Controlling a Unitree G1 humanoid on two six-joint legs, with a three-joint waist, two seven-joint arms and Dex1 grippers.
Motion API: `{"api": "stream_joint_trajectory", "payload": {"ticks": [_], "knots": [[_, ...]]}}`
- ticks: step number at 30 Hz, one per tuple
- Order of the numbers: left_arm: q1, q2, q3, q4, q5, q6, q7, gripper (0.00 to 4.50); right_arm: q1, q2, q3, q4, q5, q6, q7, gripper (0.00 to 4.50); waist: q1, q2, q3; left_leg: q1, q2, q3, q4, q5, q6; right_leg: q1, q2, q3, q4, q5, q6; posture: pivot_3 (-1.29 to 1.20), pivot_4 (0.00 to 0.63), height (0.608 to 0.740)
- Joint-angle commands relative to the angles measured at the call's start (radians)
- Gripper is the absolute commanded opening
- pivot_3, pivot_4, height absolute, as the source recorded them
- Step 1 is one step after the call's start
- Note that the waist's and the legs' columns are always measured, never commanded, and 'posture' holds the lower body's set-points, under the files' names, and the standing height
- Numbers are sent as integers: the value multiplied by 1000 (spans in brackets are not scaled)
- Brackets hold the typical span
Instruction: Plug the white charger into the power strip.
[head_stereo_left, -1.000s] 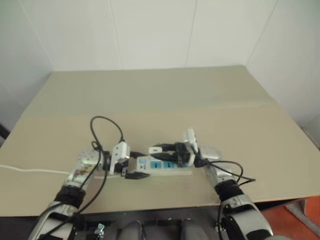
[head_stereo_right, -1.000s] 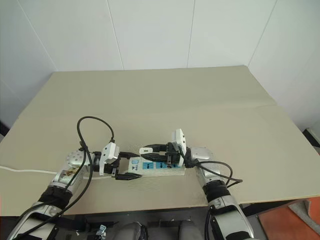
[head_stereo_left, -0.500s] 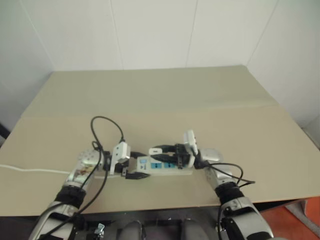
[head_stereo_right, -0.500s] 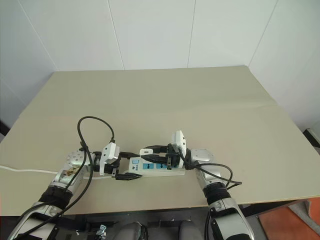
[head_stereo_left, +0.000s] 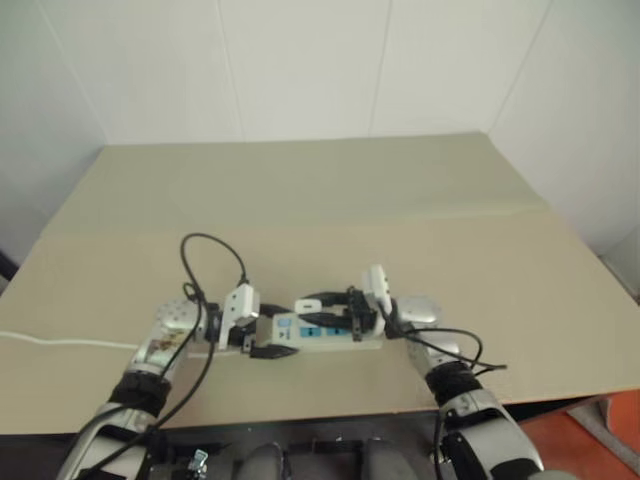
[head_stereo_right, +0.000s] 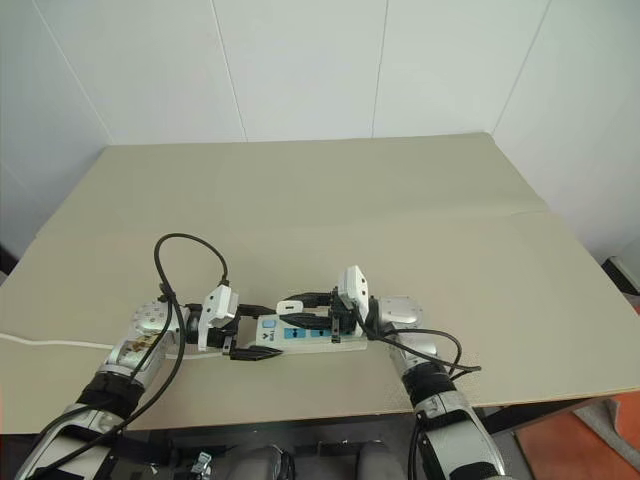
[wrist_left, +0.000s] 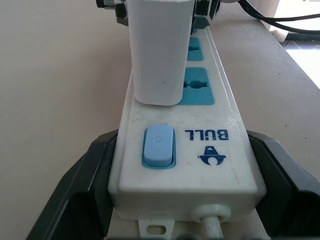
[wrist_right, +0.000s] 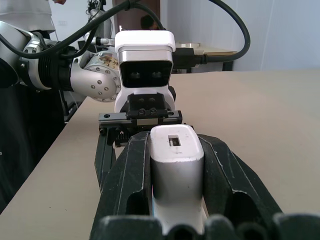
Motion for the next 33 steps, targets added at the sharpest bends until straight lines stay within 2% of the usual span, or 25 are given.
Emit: {"api": "stream_joint_trajectory", "payload": {"ticks": [1, 5, 16, 21, 33], "knots": [[14, 6, -27, 11, 53, 8, -2, 3290, 20, -11, 47, 107, -91, 41, -26, 1117, 0, 0, 0, 1, 0, 0, 0, 0, 0, 0, 0, 0, 0, 0, 0, 0, 150, 740], [18, 7, -27, 10, 56, 7, -5, 3290, 17, -18, 69, 153, -114, 44, -28, 1117, -1, -1, -4, 7, 2, 1, -3, 0, 0, 2, 0, 1, 0, -1, -1, 0, 150, 740], [26, 6, -22, 2, 61, 12, -8, 3290, 32, -18, 81, 251, -134, -54, -30, 1117, -2, -8, -18, 11, 5, 2, -9, 0, 0, 3, 1, 1, -1, -2, -5, 0, 150, 740], [29, 5, -19, 1, 64, 12, -10, 3290, 36, -21, 91, 290, -148, -127, -42, 1117, -2, -8, -20, 24, 9, 3, -18, 0, -1, 17, 1, 0, -12, -4, -7, 0, 150, 740], [29, -1, -17, -4, 64, 20, -11, 3290, 22, -37, 116, 311, -177, -114, -66, 1117, -2, -8, -22, 25, 11, 2, -24, -3, -5, 16, -7, 1, -14, -5, -13, 0, 150, 740]]}}
